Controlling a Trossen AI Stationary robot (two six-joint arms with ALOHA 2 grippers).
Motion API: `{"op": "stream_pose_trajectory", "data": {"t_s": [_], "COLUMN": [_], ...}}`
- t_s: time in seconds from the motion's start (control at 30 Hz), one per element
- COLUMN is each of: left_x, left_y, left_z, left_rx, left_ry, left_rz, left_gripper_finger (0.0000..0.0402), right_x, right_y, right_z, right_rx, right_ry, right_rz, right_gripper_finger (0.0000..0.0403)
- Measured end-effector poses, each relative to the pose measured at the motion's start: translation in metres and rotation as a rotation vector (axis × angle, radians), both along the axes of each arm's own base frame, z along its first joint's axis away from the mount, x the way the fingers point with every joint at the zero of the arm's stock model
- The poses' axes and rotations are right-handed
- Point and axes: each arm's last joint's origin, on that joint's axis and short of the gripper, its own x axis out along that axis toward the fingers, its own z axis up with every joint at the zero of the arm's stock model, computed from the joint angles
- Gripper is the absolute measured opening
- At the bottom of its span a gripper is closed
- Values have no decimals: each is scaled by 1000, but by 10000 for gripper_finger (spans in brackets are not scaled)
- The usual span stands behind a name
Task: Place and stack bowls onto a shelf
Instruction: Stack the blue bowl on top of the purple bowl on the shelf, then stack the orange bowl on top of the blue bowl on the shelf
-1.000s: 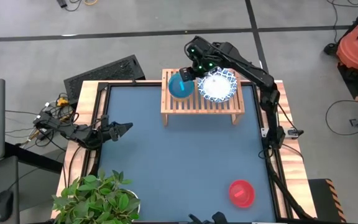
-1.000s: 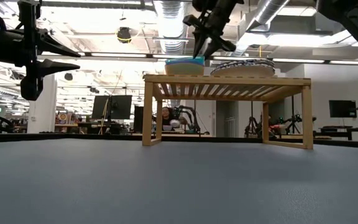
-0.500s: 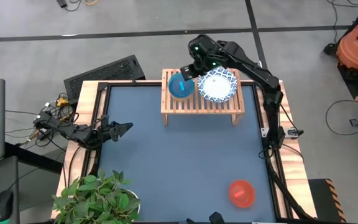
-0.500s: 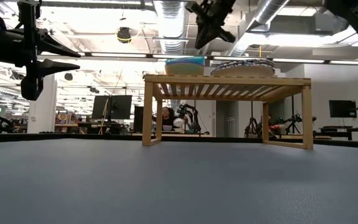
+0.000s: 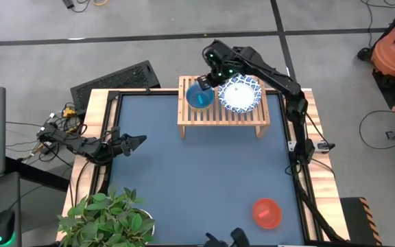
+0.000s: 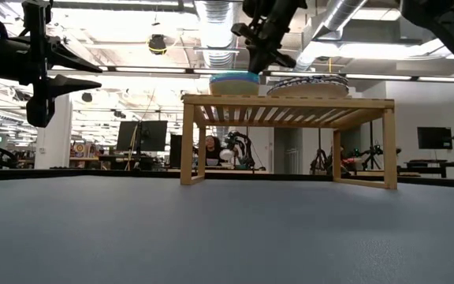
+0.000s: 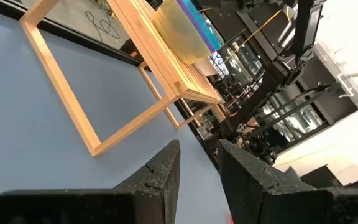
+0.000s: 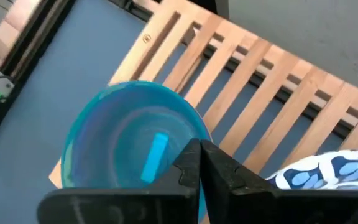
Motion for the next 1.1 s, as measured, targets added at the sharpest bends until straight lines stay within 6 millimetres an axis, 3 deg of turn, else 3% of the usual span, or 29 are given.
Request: {"op": "stream_pose_trajectory", "data": {"t_s": [0.2,0.37,0.53,0.77,0.97,1.1], "left_x": [0,0,0,0,0,0], "left_y": [0,0,0,0,0,0], "left_z": [0,0,0,0,0,0], "left_rx": [-2,-8,-12,-7,-11,-21], "left_ry": [0,-4,-5,-3,-4,-10], "left_rz": [0,0,1,5,4,-1], "left_gripper_finger": [94,94,94,94,94,94], "right_x": [-3,-18,-33,-31,-42,-63], "right_y": [0,29,92,209,294,335], "right_z": [3,24,36,34,-5,-39], "right_rx": [2,57,152,154,223,265], "right_ry": [-3,-14,126,178,342,490], "right_rz": [7,84,211,352,305,221], "right_gripper_finger": [24,55,62,64,64,75]}}
